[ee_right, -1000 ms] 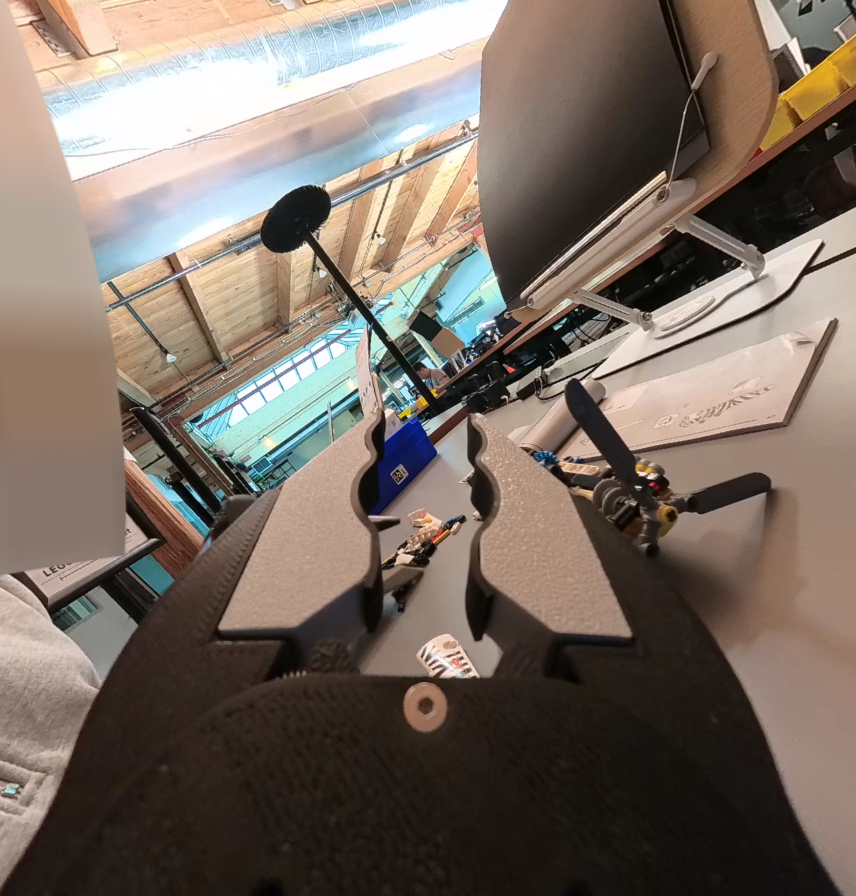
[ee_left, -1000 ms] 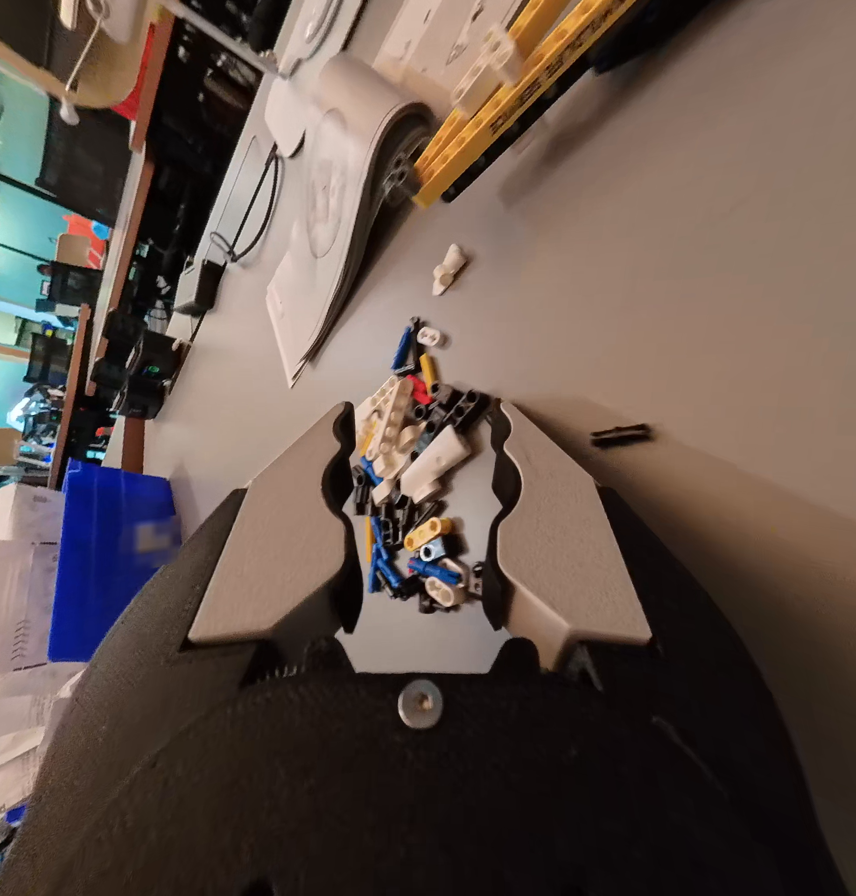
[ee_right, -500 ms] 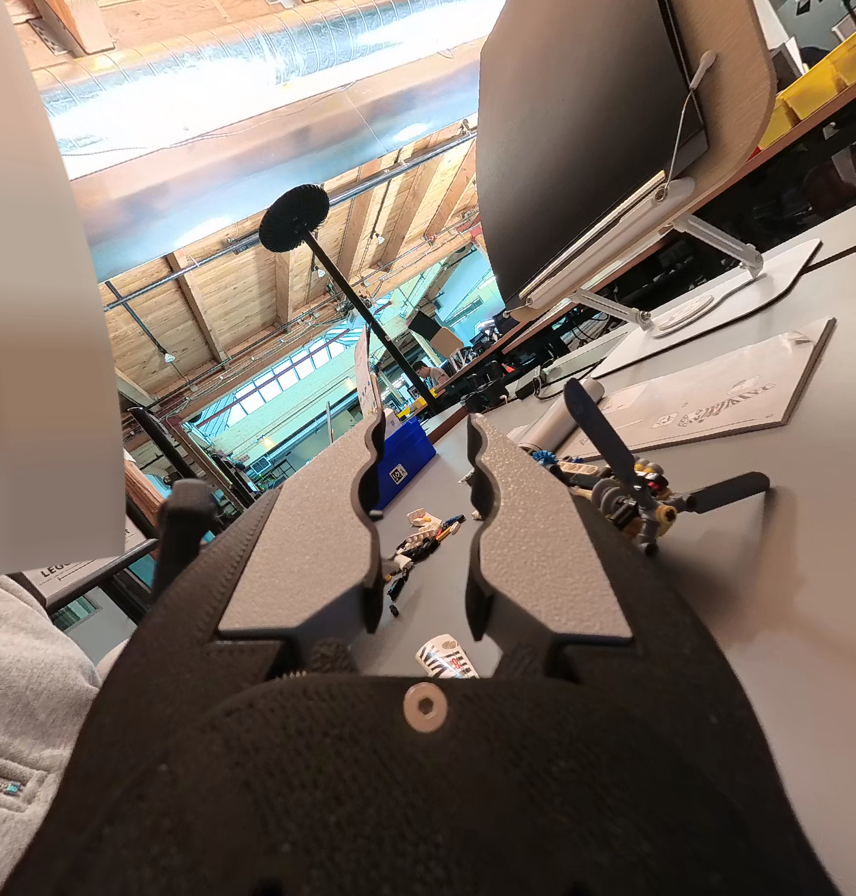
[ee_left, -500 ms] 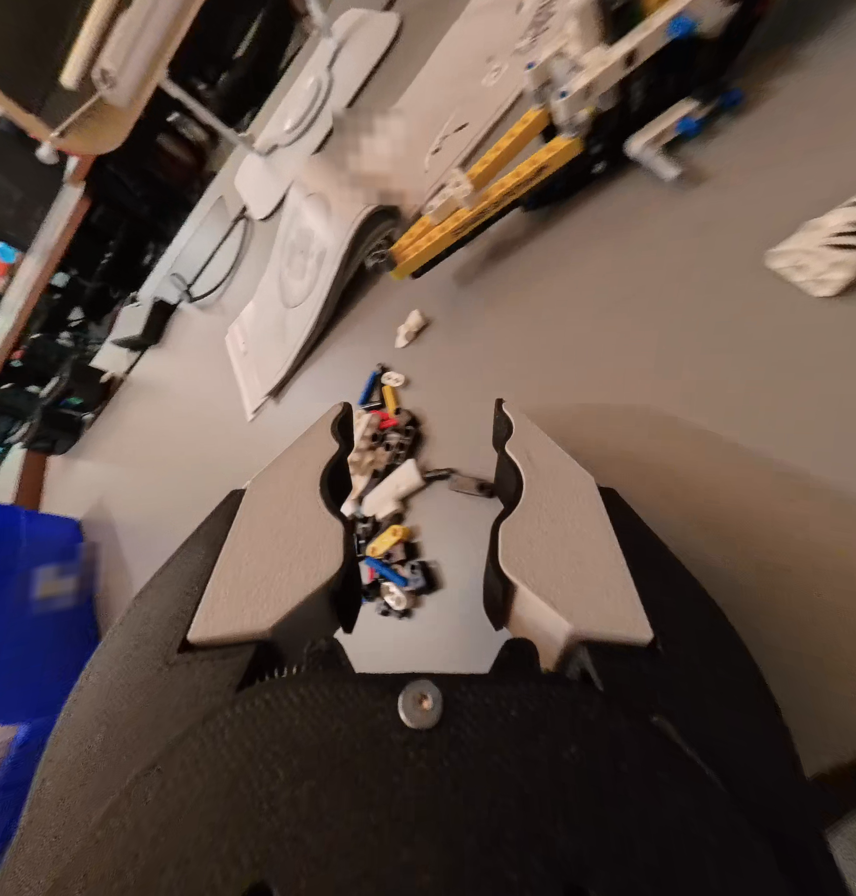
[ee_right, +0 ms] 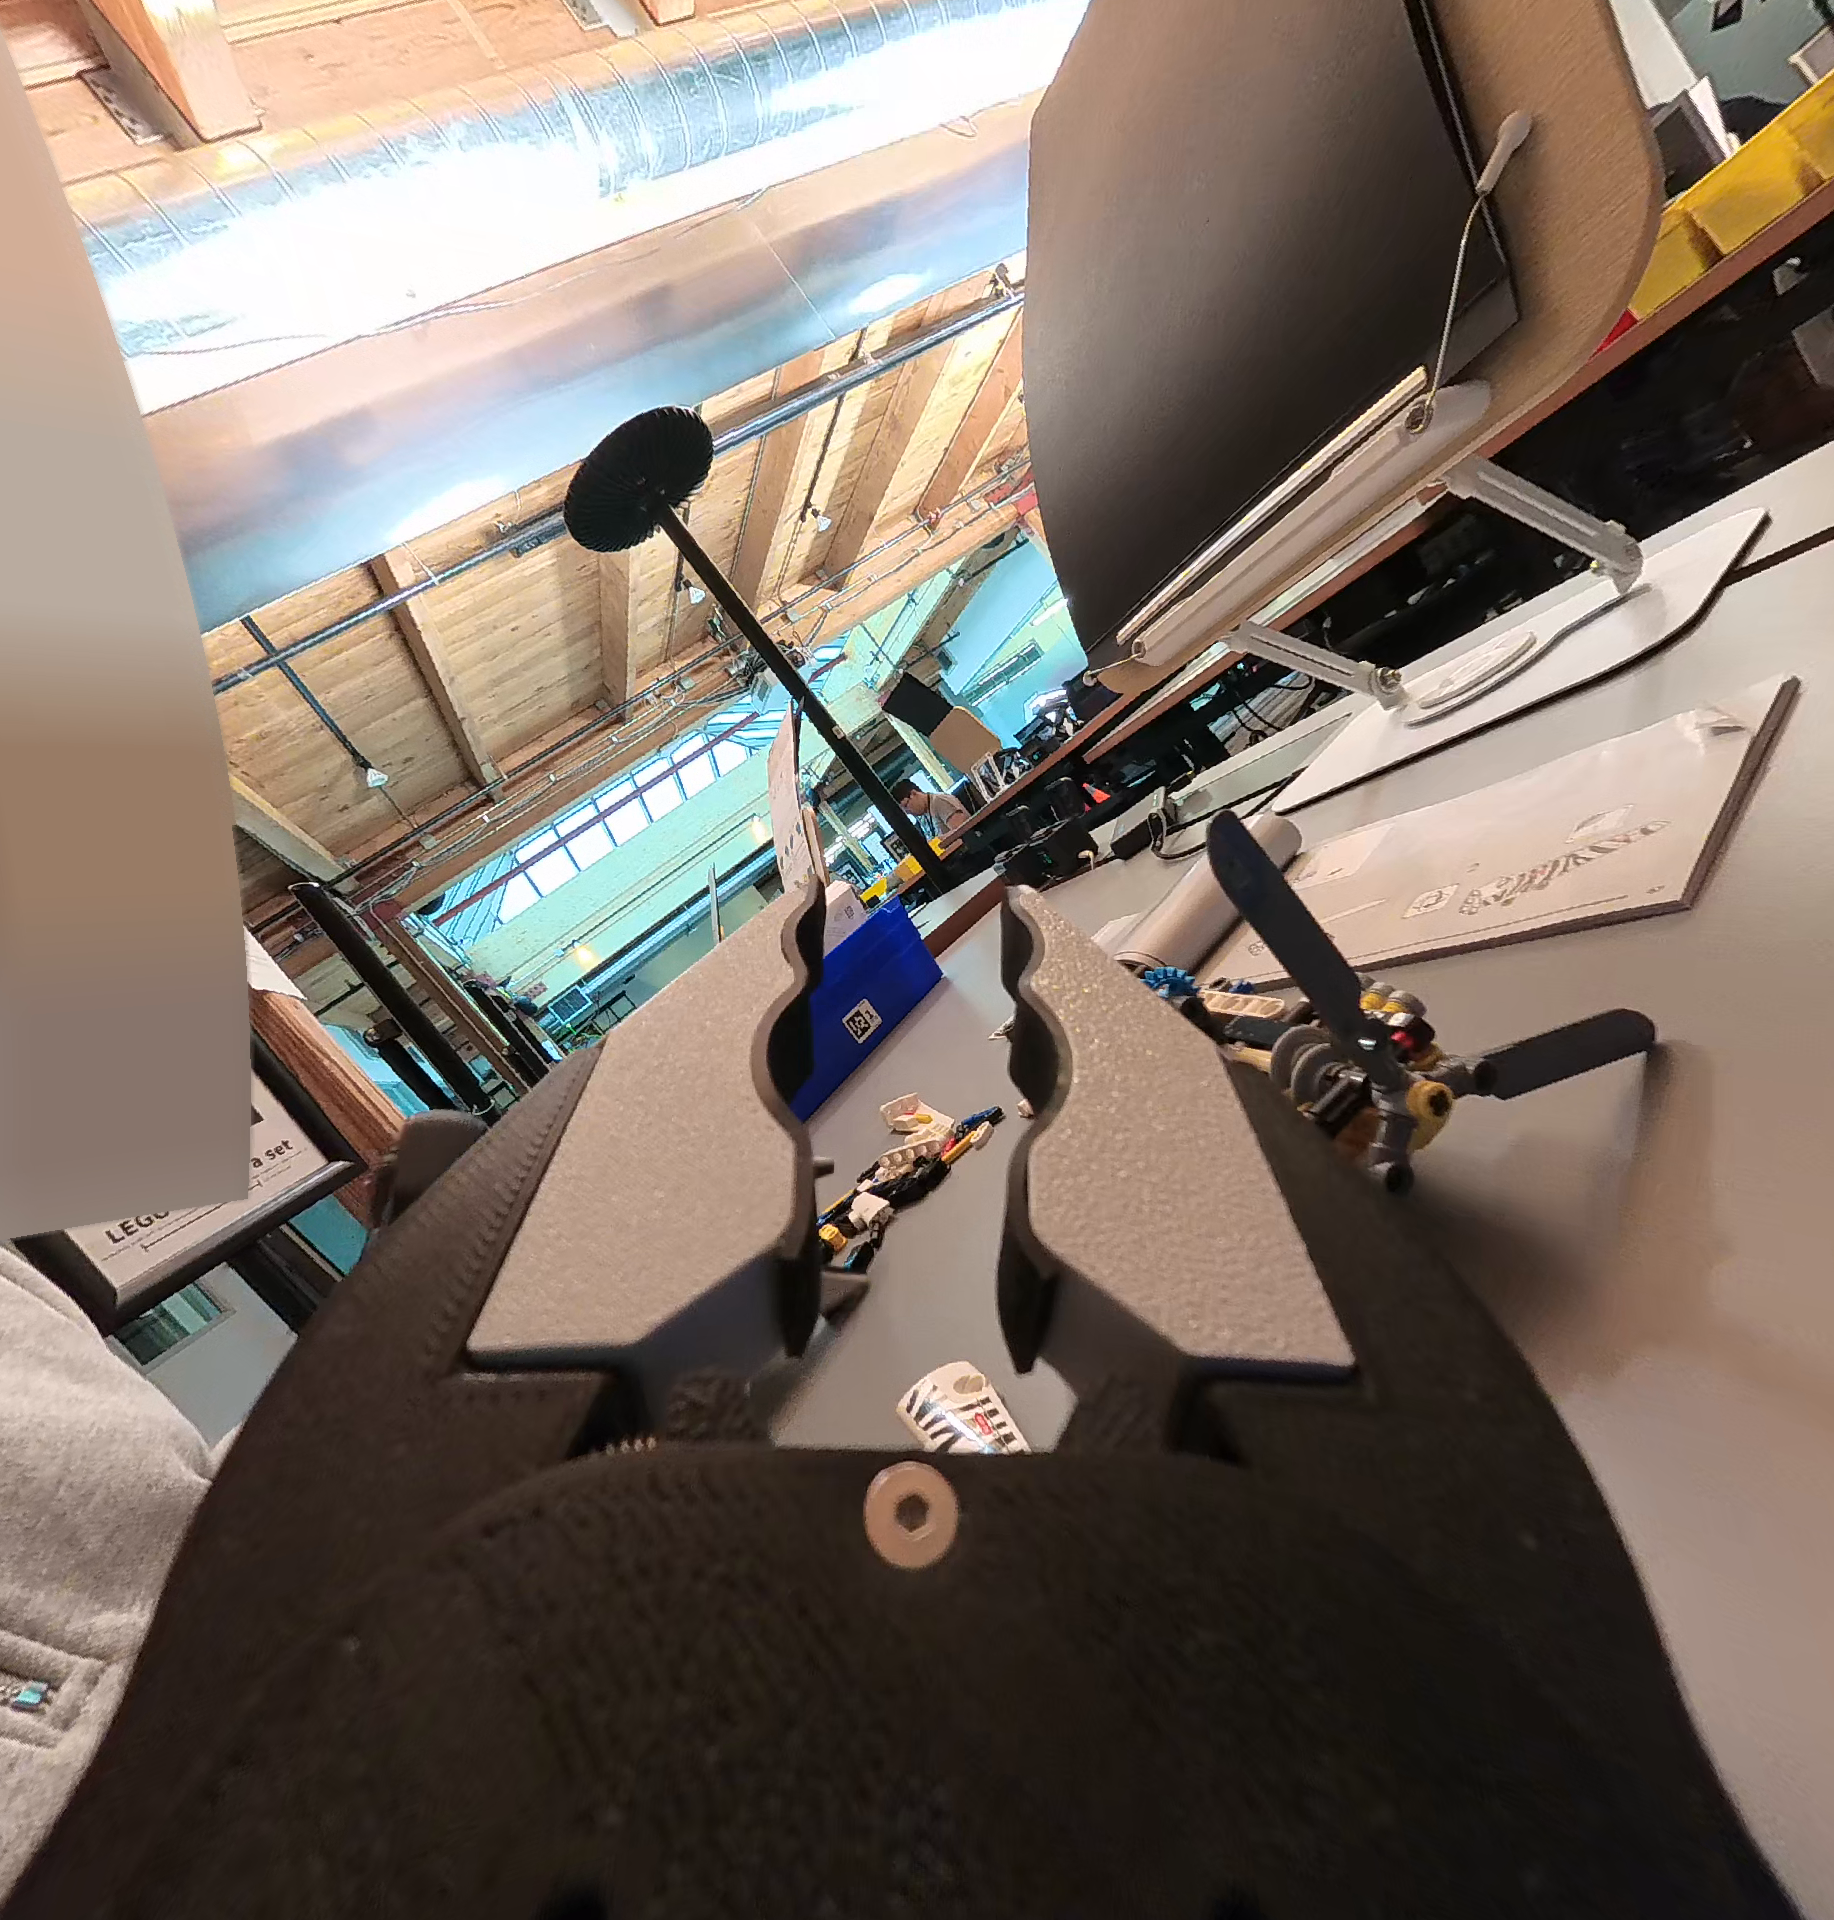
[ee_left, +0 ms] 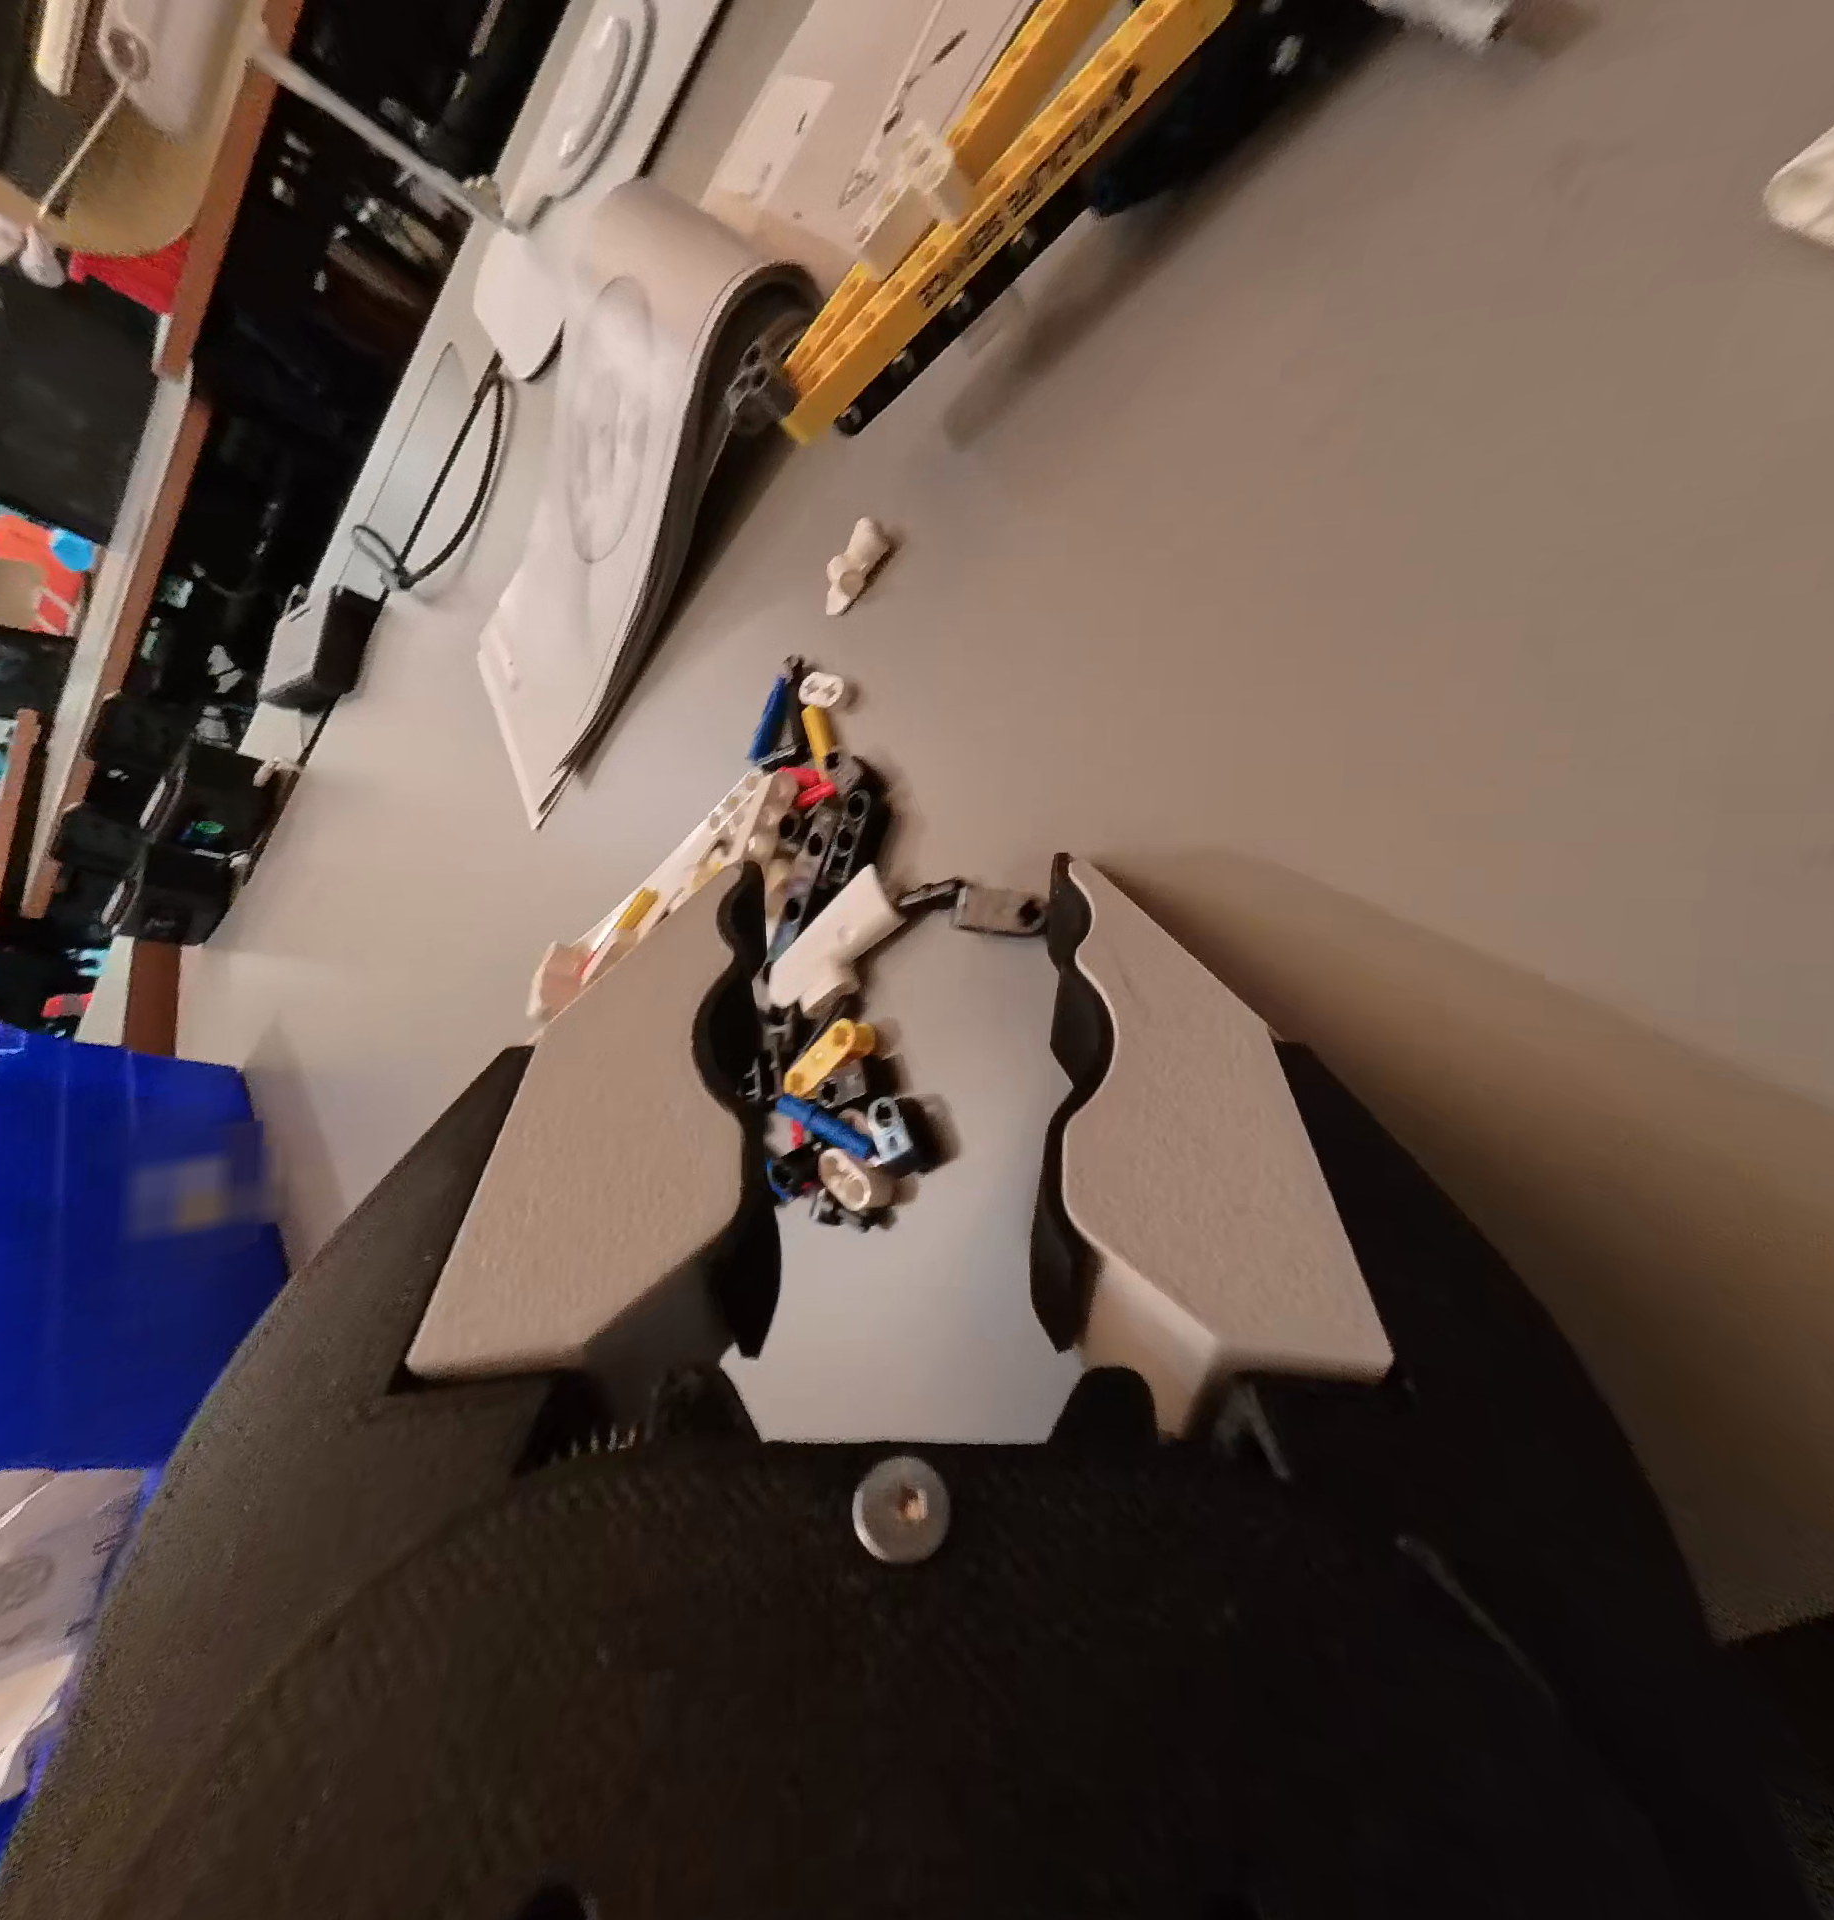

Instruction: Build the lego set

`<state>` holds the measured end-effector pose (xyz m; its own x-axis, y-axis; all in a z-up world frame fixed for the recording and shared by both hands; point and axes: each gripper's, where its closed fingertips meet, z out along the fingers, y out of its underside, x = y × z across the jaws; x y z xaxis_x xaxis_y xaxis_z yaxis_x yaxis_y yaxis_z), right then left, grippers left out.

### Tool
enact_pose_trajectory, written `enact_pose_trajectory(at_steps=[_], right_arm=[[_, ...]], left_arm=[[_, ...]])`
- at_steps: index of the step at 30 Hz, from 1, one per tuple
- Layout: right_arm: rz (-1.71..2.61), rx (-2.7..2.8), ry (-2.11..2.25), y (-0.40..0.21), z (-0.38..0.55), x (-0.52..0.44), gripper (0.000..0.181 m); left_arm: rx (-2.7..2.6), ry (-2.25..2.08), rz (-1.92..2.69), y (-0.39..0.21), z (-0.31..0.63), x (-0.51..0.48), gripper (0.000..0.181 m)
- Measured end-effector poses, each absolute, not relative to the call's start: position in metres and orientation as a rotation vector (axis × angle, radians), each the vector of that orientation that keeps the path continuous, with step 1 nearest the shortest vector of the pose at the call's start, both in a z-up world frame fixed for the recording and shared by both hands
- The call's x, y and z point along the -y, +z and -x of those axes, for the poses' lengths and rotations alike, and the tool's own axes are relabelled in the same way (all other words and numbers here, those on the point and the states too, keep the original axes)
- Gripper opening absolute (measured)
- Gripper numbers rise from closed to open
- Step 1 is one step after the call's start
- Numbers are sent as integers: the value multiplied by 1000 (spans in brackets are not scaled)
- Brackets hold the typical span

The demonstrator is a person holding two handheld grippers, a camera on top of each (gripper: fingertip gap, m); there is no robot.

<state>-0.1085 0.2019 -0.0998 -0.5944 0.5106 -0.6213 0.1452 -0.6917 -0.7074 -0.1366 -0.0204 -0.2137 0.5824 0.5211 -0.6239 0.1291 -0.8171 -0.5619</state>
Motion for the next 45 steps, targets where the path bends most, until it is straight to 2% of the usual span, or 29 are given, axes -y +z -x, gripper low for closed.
enact_pose_trajectory(at_steps=[12,22,26,28,36,42,45], right_arm=[[1286,1102,2376,-101,109,-202,32],[1286,1106,2372,-101,109,-202,32],[1285,1103,2378,-101,109,-202,32],[1285,1101,2380,-100,109,-202,32],[1284,1099,2382,-100,109,-202,32],[1287,1100,2379,-100,109,-202,32],[1288,1101,2376,-101,109,-202,32]], left_arm=[[586,1294,2322,-209,169,66,53],[533,970,2244,-203,128,23,57],[472,1005,2294,-215,126,25,62],[436,1056,2276,-213,128,25,56],[352,1268,2270,-209,148,46,53],[421,1301,2244,-201,165,65,53],[433,1154,2212,-193,153,56,55]])
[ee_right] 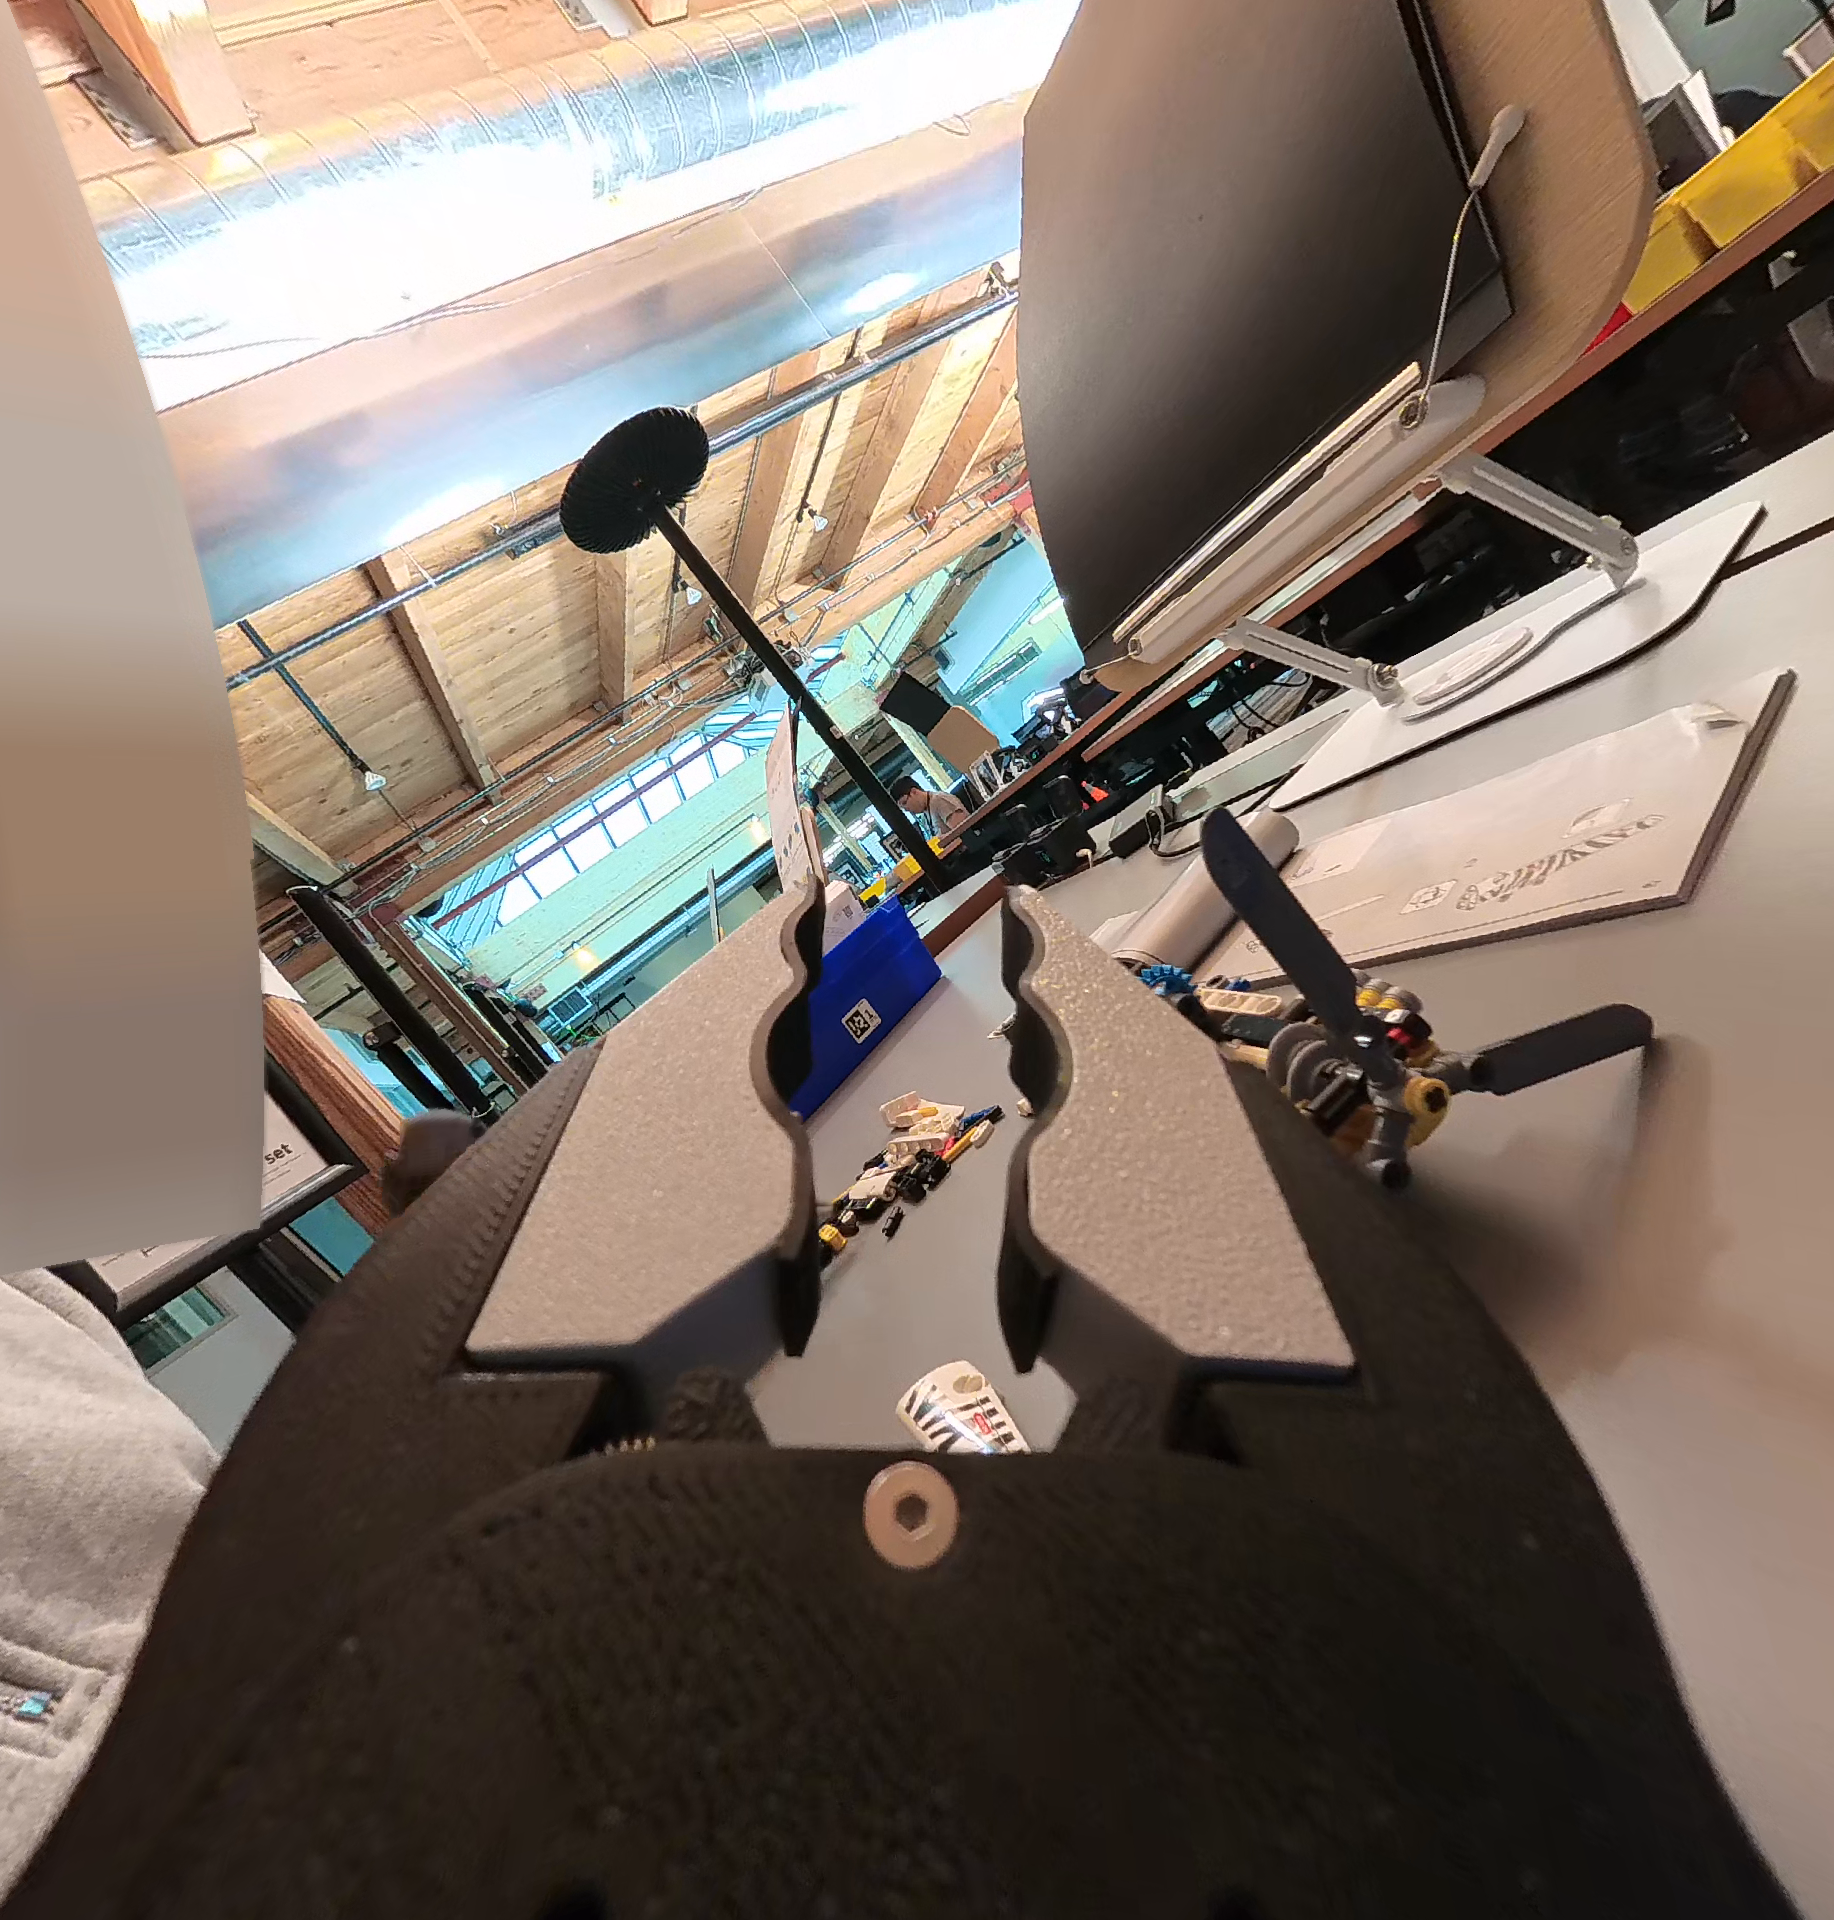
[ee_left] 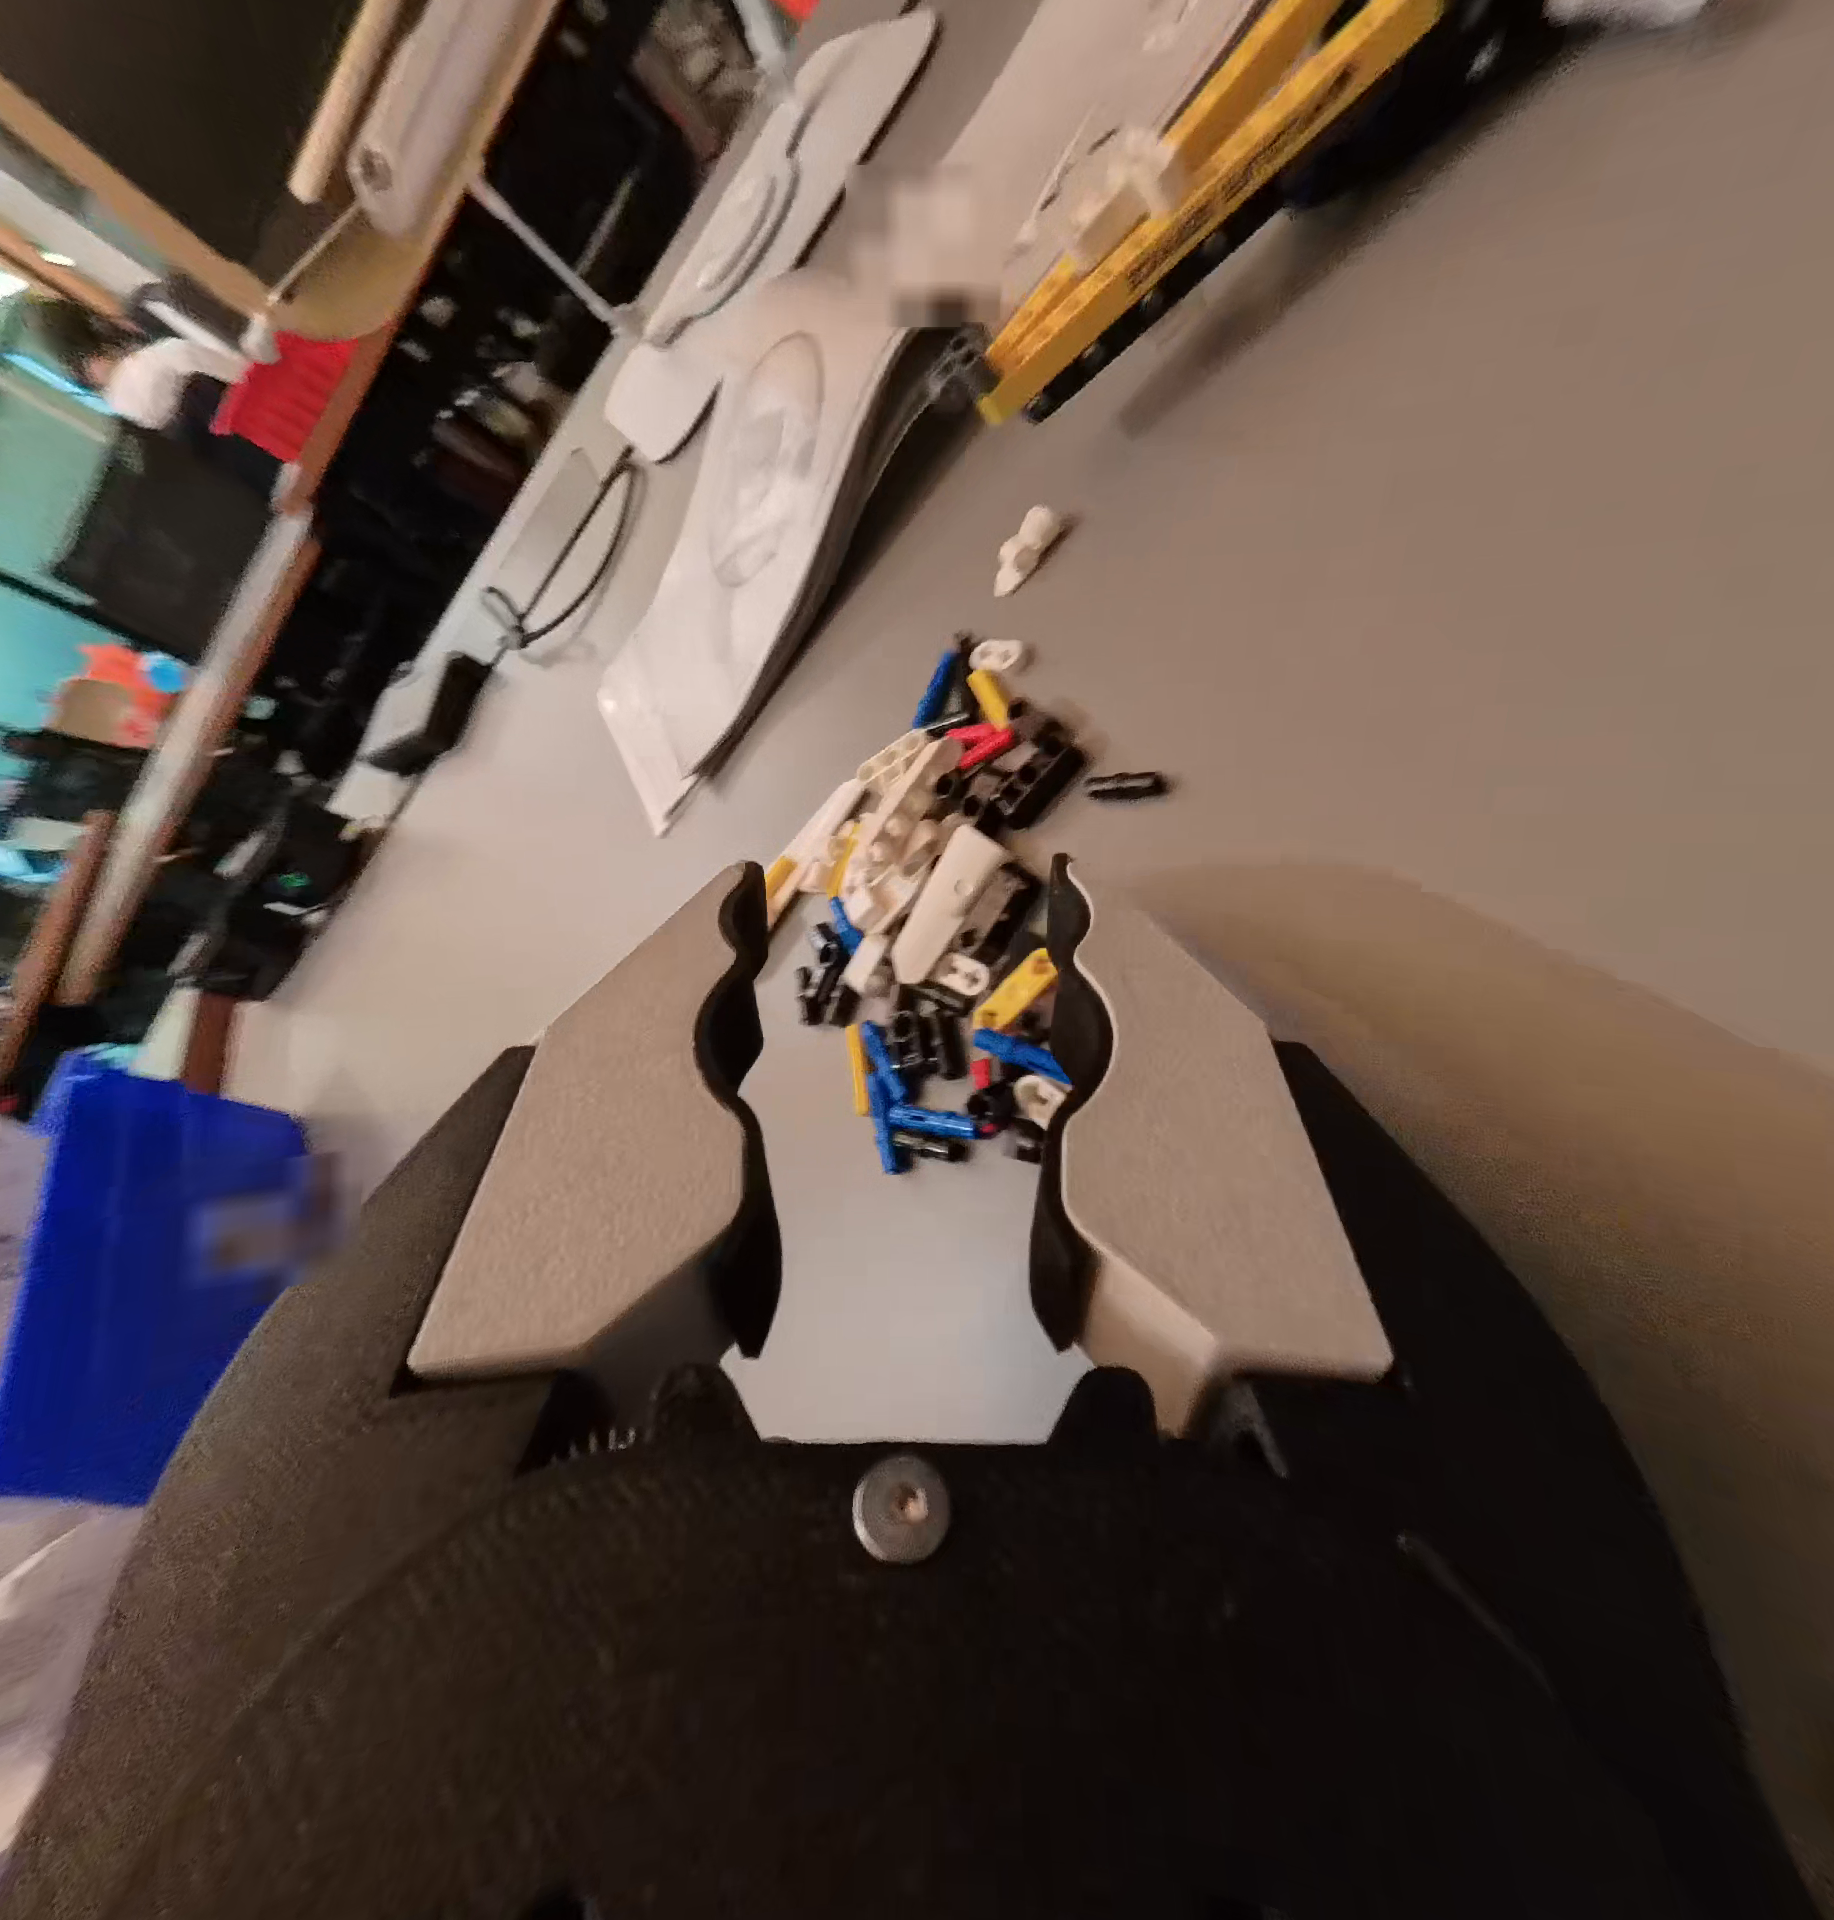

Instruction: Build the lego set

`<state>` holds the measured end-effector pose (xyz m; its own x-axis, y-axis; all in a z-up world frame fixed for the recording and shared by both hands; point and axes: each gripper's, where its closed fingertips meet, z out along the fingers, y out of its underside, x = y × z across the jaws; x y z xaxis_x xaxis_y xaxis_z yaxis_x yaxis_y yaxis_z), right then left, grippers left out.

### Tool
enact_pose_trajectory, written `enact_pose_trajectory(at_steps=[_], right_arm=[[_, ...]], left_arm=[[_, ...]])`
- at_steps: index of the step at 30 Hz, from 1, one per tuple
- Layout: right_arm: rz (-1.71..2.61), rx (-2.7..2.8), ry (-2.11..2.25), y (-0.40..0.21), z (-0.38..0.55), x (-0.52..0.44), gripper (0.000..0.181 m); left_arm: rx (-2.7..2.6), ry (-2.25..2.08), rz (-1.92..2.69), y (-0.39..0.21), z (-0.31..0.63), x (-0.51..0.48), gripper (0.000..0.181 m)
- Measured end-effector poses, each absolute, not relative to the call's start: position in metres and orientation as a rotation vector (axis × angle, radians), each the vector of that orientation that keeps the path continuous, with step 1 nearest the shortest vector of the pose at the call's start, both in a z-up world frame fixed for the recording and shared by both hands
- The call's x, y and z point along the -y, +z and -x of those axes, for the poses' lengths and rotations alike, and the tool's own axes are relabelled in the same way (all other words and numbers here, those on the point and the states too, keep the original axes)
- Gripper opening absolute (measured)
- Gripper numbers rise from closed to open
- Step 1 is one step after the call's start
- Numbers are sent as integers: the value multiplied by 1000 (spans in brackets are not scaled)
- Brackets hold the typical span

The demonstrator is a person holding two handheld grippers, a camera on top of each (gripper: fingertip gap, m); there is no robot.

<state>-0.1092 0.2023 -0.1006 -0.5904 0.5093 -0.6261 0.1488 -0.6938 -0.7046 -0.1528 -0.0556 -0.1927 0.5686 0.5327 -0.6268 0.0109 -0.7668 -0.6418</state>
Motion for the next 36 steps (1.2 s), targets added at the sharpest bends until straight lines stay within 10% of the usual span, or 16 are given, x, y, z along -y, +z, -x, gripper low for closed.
enact_pose_trajectory(at_steps=[29,36], right_arm=[[1291,1102,2375,-101,110,-202,33],[1290,1101,2381,-101,110,-202,32]], left_arm=[[419,1039,2249,-194,156,63,53],[420,1031,2119,-173,161,2,29]])
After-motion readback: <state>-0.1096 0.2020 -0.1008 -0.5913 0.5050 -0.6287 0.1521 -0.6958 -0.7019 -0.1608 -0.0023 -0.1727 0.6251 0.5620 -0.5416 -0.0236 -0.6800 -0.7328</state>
